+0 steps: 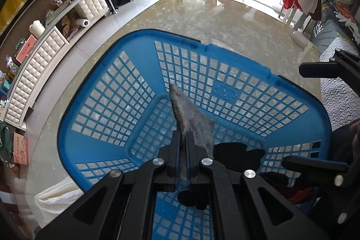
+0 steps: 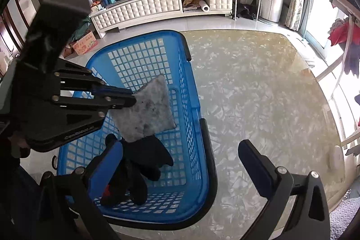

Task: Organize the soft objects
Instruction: 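Carry the grey cloth over the blue basket and open the left gripper, then move the right gripper down to the light blue cloth on the table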

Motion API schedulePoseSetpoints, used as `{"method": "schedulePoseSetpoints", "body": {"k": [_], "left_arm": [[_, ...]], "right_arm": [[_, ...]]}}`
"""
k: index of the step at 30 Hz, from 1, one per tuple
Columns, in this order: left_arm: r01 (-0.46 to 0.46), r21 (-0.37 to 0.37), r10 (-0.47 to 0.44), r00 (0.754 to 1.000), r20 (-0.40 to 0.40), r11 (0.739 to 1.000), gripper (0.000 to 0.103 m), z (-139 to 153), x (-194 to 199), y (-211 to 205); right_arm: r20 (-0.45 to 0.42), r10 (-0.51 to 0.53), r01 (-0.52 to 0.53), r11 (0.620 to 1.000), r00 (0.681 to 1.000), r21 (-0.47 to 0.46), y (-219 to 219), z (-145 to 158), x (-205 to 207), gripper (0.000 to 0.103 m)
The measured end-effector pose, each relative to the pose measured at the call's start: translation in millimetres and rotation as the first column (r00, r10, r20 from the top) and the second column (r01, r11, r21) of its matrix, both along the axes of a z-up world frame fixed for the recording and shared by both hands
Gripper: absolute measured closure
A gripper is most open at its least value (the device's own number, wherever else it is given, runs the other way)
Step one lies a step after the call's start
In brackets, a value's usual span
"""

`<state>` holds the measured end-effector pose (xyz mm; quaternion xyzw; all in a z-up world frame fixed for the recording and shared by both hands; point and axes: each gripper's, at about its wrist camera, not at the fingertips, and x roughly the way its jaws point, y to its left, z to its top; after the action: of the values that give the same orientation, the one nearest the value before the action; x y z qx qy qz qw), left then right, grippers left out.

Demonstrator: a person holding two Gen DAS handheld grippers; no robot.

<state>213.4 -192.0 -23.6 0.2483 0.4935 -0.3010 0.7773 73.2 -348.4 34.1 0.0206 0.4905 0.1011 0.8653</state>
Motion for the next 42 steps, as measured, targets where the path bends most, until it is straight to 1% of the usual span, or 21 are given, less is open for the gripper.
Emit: {"method": "schedulePoseSetpoints", "body": {"k": [8, 10, 12, 13, 15, 19, 22, 24, 29, 37, 40, 41, 42], "left_arm": [[-0.002, 0.003, 0.002, 1.0, -0.004, 1.0, 0.1, 0, 4, 2], [-0.008, 0.004, 0.008, 1.0, -0.005, 1.0, 0.094, 0, 5, 4], [-0.013, 0.003, 0.013, 1.0, -0.007, 1.0, 0.086, 0, 7, 6], [-0.013, 0.003, 0.013, 1.0, -0.009, 1.0, 0.083, -1, 6, 6], [-0.01, 0.011, 0.01, 1.0, -0.001, 1.0, 0.07, -1, 4, 6], [-0.009, 0.008, 0.009, 1.0, 0.016, 1.0, 0.061, 3, 2, 10], [-0.022, 0.01, 0.022, 0.999, 0.032, 1.0, 0.053, 8, 2, 13], [-0.019, 0.003, 0.019, 0.999, 0.039, 1.0, 0.042, 12, -1, 13], [-0.014, -0.024, 0.015, 0.998, 0.056, 1.0, 0.029, 22, -7, 19], [-0.029, -0.059, 0.033, 0.997, 0.075, 0.998, 0.028, 39, -16, 33], [-0.047, -0.067, 0.054, 0.993, 0.102, 0.997, 0.026, 45, -21, 42], [-0.052, -0.081, 0.061, 0.992, 0.111, 0.995, 0.025, 49, -25, 47], [-0.055, -0.093, 0.065, 0.992, 0.111, 0.994, 0.021, 51, -28, 49]], "right_arm": [[-0.032, 0.002, -0.002, 1.0, 0.999, -0.015, 4, -9, 5, 0.0], [-0.037, 0.002, -0.002, 1.0, 0.999, -0.022, 5, -11, 6, 0.0], [-0.038, 0.004, -0.005, 1.0, 0.999, -0.02, 6, -10, 6, 0.0], [-0.04, 0.005, -0.006, 1.0, 0.999, -0.022, 7, -11, 6, 0.0], [-0.047, 0.006, -0.007, 1.0, 0.999, -0.028, 7, -13, 6, 0.0], [-0.059, 0.004, -0.007, 0.999, 0.998, -0.046, 11, -17, 7, 0.0], [-0.046, -0.005, 0.001, 0.996, 0.999, -0.09, 14, -18, 7, 0.0], [-0.053, -0.007, 0.002, 0.996, 0.999, -0.09, 14, -20, 8, 0.0], [-0.056, -0.002, -0.003, 0.995, 0.998, -0.099, 20, -20, 10, 0.0], [-0.046, 0.009, -0.013, 0.995, 0.999, -0.102, 26, -16, 8, 0.0], [-0.047, 0.005, -0.01, 0.995, 0.999, -0.102, 26, -16, 8, 0.0], [-0.046, 0.003, -0.008, 0.995, 0.999, -0.101, 25, -16, 9, 0.0], [-0.045, 0.002, -0.006, 0.995, 0.999, -0.098, 25, -15, 9, 0.0]]}}
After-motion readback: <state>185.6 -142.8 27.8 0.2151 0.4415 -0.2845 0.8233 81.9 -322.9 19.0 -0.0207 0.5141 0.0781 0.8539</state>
